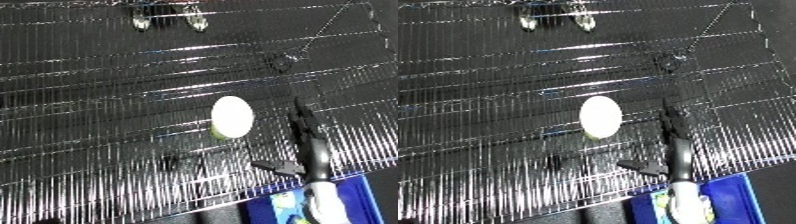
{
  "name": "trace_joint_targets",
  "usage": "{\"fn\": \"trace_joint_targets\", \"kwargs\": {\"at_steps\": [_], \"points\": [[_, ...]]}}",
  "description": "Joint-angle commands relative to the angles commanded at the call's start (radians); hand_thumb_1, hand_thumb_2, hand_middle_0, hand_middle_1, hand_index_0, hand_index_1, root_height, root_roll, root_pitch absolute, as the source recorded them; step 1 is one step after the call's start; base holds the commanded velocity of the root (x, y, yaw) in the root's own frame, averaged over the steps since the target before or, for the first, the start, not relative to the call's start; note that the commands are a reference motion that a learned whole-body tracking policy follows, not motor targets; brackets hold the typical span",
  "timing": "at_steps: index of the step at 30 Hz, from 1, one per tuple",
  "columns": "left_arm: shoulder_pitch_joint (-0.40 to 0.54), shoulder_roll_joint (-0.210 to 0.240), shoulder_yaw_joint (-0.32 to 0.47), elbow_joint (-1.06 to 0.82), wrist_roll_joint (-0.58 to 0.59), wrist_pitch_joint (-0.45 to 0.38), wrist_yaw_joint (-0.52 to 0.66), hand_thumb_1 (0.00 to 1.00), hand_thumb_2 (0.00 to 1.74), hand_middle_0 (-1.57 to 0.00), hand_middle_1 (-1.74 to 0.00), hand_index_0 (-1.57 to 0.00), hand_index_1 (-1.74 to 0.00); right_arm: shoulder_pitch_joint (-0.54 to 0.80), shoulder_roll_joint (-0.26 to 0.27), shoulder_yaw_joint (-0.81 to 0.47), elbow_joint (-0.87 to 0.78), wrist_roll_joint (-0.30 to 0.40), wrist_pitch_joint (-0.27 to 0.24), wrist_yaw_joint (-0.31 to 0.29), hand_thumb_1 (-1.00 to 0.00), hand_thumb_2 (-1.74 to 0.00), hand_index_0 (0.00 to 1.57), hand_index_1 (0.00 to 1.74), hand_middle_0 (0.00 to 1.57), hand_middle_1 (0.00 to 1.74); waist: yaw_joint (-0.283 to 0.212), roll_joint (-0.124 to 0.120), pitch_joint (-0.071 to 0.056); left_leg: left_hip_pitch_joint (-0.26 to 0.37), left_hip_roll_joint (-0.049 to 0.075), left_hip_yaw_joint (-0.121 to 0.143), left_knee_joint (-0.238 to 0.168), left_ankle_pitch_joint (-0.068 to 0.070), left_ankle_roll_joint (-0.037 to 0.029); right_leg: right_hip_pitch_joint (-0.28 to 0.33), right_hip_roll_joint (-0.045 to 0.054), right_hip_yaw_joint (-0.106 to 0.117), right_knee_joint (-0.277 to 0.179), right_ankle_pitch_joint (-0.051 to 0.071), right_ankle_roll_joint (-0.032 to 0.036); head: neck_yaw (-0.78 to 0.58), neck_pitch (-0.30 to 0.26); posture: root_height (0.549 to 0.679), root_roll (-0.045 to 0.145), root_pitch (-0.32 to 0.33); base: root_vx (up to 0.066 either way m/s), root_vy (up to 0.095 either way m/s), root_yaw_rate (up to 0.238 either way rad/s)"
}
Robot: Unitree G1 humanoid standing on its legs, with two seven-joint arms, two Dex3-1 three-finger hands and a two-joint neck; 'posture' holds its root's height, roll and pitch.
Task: Pick up the object and place it into the box
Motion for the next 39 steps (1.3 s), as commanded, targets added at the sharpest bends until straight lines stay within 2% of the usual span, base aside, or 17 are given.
{"fn": "trace_joint_targets", "kwargs": {"at_steps": [7,11,20,31,39], "points": [[-0.008,0.02,-0.028,-0.02,-0.024,0.017,0.026,1.0,1.74,-1.57,-1.74,-1.57,-1.74,-0.066,-0.023,0.036,0.043,0.027,0.006,0.025,0.0,0.0,0.0,0.0,0.0,0.0,0.014,0.014,0.0,-0.037,-0.008,-0.007,0.01,-0.005,0.0057,-0.041,-0.0046,-0.001,0.02,-0.005,0.0,0.021,0.044,0.644,0.04,0.098,0.035,0.007,0.03],[-0.014,0.025,-0.045,-0.018,-0.037,0.013,0.031,1.0,1.74,-1.57,-1.74,-1.57,-1.74,-0.114,-0.033,0.059,0.083,0.046,0.01,0.045,0.0,0.0,0.0,0.0,0.0,0.0,0.025,0.023,0.0,-0.061,-0.01,-0.006,0.007,-0.002,0.0067,-0.068,-0.0061,-0.005,0.024,-0.005,0.0001,0.041,0.054,0.642,0.041,0.119,0.0,0.005,0.042],[-0.022,0.015,-0.073,-0.021,-0.04,0.008,0.035,1.0,1.74,-1.57,-1.74,-1.57,-1.74,-0.19,-0.031,0.105,0.151,0.053,0.013,0.067,0.0,0.0,0.0,0.0,0.0,0.0,0.047,0.035,0.0,-0.096,-0.015,-0.01,0.015,-0.001,0.0077,-0.101,-0.011,-0.017,0.039,-0.01,-0.0068,0.078,0.058,0.641,0.044,0.145,0.016,-0.001,0.057],[-0.028,0.013,-0.092,-0.029,-0.048,0.018,0.045,1.0,1.74,-1.57,-1.74,-1.57,-1.74,-0.271,-0.041,0.136,0.213,0.058,0.021,0.061,-0.55,-0.96,0.86,0.96,0.86,0.96,0.066,0.05,0.0,-0.12,-0.024,-0.011,0.018,-0.002,0.0122,-0.127,-0.0181,-0.026,0.051,-0.013,-0.0126,0.111,0.066,0.639,0.046,0.161,0.002,0.015,0.047],[-0.023,0.01,-0.09,-0.032,-0.054,0.007,0.037,1.0,1.74,-1.57,-1.74,-1.57,-1.74,-0.279,-0.039,0.13,0.227,0.058,0.018,0.047,-0.55,-0.96,0.86,0.96,0.86,0.96,0.069,0.054,0.0,-0.117,-0.027,-0.009,0.009,-0.001,0.0172,-0.13,-0.0178,-0.026,0.049,-0.011,-0.0132,0.116,0.082,0.639,0.044,0.165,-0.03,0.019,0.013]]}}
